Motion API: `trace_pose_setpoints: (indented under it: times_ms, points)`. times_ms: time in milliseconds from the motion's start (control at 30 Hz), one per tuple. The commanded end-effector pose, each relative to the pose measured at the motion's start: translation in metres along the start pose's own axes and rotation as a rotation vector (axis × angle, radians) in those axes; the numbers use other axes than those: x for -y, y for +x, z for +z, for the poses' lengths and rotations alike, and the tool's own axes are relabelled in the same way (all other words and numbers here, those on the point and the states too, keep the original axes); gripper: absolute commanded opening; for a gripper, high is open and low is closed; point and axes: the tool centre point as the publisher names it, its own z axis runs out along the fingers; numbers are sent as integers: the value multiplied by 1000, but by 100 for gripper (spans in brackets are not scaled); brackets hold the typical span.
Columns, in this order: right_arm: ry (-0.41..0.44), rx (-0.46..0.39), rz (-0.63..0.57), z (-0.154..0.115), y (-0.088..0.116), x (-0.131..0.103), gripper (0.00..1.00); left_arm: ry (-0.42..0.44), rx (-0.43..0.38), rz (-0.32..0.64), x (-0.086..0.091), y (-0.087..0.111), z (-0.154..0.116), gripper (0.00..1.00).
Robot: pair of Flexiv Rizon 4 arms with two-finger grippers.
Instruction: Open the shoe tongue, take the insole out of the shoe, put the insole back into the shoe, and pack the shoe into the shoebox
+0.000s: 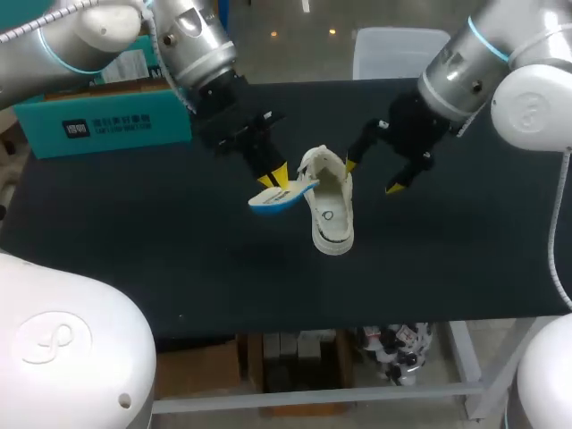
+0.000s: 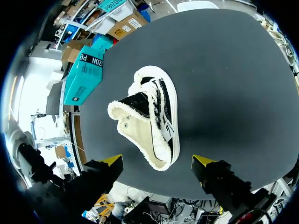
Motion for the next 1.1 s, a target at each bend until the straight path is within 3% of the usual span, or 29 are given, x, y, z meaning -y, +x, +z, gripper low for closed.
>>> trace_pose_setpoints:
  times_ms: [33,467,667,1100]
  points:
    - [8,-199,101,-4,-11,5,100,-22,-10,-4,7,-7,6,0]
    - [8,-199,101,-4,-11,5,100,-22,-10,-4,7,-7,6,0]
    - [52,-233,329,-4,-7,-5,100,-56,-38,66,9,-6,14,0]
    - [122,-391,559,11,-9,6,100,-8,-53,200,-7,-3,37,0]
